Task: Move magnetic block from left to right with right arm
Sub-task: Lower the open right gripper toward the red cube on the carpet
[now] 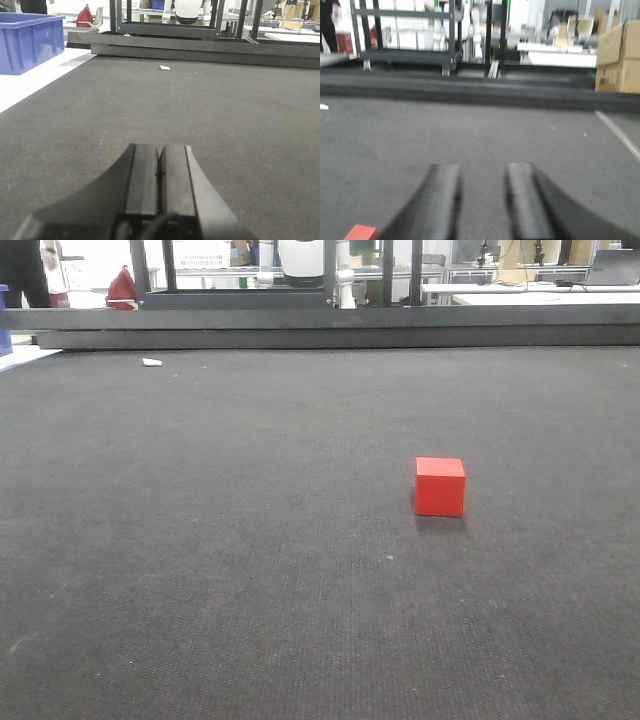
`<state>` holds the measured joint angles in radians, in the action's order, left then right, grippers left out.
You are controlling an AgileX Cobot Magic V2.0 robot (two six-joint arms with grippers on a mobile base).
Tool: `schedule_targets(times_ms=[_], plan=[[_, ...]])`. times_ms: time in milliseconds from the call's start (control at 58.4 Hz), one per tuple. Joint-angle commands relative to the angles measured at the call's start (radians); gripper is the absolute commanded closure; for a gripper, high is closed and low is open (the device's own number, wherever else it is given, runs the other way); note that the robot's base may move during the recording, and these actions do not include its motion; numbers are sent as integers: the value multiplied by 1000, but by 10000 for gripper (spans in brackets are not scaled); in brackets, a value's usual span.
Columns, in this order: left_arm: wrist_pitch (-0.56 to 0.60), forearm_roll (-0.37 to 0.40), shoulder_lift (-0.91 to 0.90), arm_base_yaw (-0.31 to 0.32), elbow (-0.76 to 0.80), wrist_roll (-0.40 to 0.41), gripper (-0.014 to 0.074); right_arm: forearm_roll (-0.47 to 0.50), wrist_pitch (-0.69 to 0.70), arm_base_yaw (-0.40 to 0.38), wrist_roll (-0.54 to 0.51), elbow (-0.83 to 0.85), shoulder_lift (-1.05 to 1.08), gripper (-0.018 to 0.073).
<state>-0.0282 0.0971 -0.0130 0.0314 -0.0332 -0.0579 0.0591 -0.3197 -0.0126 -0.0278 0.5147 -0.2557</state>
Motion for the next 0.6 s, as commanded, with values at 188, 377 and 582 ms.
schedule_targets(times_ms=[188, 377, 582], plan=[[85, 5, -13, 0, -8, 6, 722, 7, -76, 88, -2, 227, -344, 17], [85, 5, -13, 0, -8, 6, 722, 6, -207, 259, 84, 387, -558, 18], [85, 5, -13, 0, -8, 6, 722, -35, -310, 428, 276, 560, -830, 18]])
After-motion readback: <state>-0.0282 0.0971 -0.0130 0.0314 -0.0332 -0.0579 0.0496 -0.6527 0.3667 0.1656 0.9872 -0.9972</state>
